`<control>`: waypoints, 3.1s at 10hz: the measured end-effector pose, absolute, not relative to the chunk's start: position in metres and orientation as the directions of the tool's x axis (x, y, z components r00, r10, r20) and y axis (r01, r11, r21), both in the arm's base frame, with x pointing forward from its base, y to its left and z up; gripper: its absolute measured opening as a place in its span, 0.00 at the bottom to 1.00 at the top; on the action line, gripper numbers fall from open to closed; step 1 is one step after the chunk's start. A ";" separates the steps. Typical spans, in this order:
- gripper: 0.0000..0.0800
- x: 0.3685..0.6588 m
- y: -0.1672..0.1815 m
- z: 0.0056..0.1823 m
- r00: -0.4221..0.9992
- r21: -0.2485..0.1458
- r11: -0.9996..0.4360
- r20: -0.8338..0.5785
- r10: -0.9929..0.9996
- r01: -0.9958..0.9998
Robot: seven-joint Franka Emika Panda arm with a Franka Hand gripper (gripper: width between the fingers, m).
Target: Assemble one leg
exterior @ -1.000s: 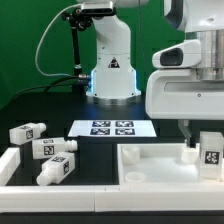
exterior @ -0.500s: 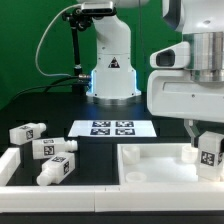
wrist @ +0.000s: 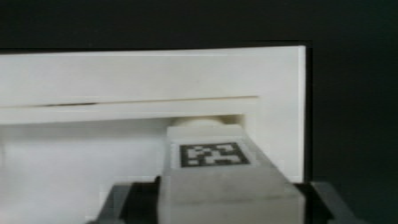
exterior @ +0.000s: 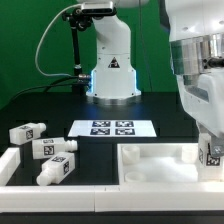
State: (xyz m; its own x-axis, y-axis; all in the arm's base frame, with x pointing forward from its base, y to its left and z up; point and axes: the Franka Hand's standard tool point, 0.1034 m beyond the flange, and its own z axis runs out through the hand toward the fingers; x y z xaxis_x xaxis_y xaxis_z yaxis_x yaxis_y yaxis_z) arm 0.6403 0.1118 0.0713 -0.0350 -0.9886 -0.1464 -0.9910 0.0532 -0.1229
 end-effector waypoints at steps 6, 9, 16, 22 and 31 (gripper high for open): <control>0.79 0.640 0.113 0.071 0.338 -0.168 -0.321 -0.090 -0.937 -0.932; 0.81 0.641 0.111 0.070 0.571 -0.186 -0.554 -0.046 -0.820 -0.811; 0.50 0.644 0.113 0.074 0.919 -0.094 -0.919 0.063 -0.390 -0.383; 0.36 0.640 0.108 0.071 0.497 -0.088 -0.494 -0.025 -0.867 -0.865; 0.78 0.638 0.121 0.069 0.387 -0.114 -0.377 -0.087 -0.918 -0.919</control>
Offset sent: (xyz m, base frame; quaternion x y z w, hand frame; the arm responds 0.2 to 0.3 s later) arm 0.0000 0.0000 0.0000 0.0000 0.0000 0.0000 1.0000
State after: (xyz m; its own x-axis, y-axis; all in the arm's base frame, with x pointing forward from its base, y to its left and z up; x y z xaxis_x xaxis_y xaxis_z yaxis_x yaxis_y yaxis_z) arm 0.6382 0.1209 0.0687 0.3871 -0.9179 -0.0872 -0.9192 -0.3768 -0.1142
